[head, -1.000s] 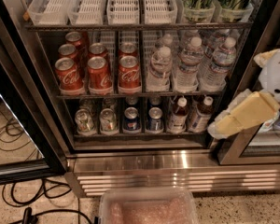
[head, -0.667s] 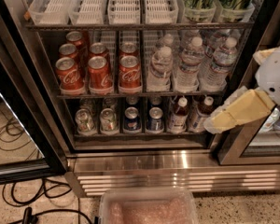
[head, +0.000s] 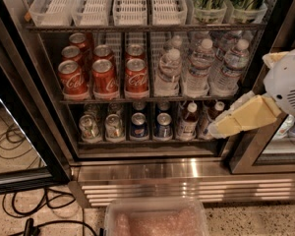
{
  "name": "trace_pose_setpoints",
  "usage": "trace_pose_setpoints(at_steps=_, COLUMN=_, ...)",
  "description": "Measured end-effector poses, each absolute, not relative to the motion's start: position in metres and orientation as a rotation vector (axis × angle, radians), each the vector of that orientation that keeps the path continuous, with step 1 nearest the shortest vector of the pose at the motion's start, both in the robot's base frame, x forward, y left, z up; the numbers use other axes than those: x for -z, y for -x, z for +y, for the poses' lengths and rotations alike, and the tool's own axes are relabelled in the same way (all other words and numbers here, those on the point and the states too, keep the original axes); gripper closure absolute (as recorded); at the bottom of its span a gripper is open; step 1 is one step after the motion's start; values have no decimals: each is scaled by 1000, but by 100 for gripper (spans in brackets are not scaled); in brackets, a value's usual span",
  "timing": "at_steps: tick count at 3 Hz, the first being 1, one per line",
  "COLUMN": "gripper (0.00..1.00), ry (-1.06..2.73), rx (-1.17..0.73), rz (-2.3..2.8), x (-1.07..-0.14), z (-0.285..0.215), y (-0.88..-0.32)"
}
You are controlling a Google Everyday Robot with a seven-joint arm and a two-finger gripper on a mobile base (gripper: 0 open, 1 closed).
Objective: Pick green can from top shelf of fridge
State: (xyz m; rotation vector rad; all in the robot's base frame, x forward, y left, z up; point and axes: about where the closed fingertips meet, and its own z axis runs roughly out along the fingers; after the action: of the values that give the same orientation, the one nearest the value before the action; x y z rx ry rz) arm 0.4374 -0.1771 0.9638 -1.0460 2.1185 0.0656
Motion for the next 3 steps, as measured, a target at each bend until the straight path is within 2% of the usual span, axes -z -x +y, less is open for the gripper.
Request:
trace_pose_setpoints(at_steps=2, gripper=0, ry=858, rx=-140, rz=1895, x=-981, z=-142, y=-487)
trace_pose_setpoints(at_steps=3, gripper=0, ry=859, rx=-140, rz=1896, x=-981, z=-142, y=-487)
